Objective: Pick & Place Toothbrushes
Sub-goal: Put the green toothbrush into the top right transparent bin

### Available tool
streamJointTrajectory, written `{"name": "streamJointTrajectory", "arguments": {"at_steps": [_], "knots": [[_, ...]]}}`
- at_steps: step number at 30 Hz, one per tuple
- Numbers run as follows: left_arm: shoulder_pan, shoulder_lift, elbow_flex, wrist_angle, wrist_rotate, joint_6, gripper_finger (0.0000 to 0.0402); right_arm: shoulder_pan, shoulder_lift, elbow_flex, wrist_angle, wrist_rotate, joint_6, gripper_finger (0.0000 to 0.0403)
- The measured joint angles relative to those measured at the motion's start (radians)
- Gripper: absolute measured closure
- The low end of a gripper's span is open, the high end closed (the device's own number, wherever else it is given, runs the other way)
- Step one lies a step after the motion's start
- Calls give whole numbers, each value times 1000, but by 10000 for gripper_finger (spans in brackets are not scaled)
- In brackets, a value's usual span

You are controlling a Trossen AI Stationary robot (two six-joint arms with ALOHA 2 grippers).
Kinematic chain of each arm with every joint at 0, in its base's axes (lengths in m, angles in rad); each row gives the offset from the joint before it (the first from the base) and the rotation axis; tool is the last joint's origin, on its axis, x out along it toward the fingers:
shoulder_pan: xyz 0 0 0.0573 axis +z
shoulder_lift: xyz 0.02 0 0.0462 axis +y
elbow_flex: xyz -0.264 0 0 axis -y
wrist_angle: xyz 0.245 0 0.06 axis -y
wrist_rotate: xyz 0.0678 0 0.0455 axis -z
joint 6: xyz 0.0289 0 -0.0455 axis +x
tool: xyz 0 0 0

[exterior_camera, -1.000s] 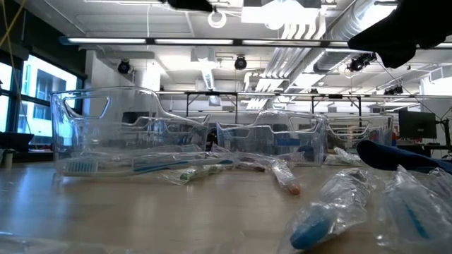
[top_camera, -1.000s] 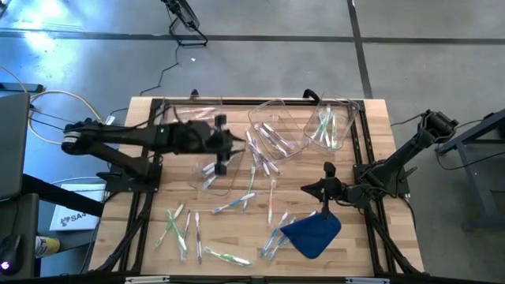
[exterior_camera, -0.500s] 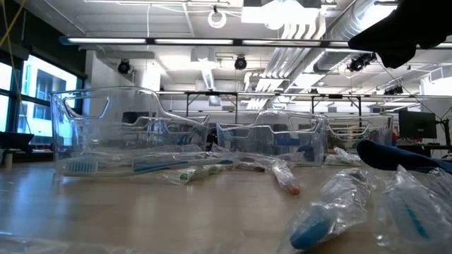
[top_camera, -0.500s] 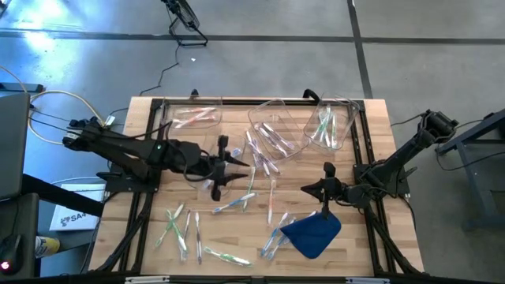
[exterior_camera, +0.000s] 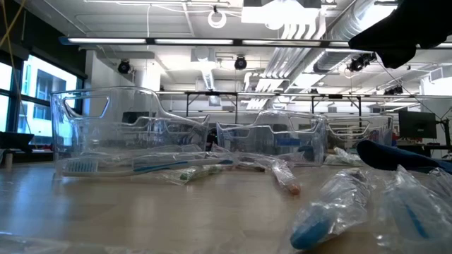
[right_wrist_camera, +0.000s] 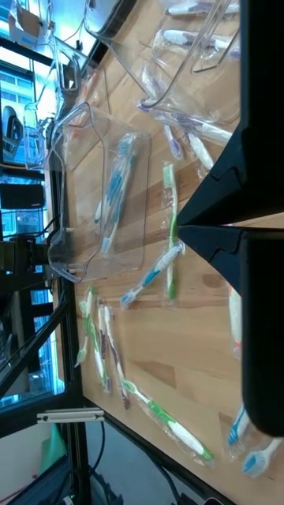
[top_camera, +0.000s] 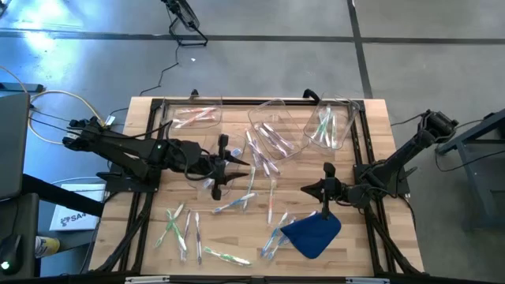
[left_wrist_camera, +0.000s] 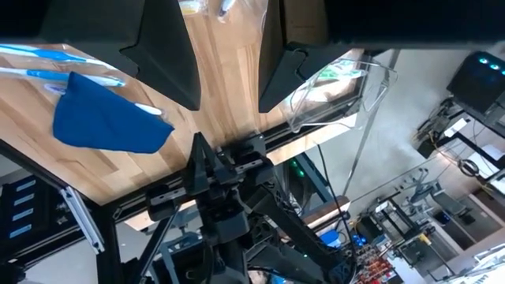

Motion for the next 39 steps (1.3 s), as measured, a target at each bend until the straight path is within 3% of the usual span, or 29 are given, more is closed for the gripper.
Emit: {"name": "streamJointTrajectory", "arguments": {"at_steps": [19, 35, 39], "knots": [[0, 0, 0, -9, 1, -87, 277, 0, 0, 0, -1, 3, -1, 399], [0, 0, 0, -16, 3, 0, 277, 0, 0, 0, -5, 2, 6, 399], [-18, 6, 0, -11, -128, 5, 278, 0, 0, 0, -15, 2, 6, 399]]}}
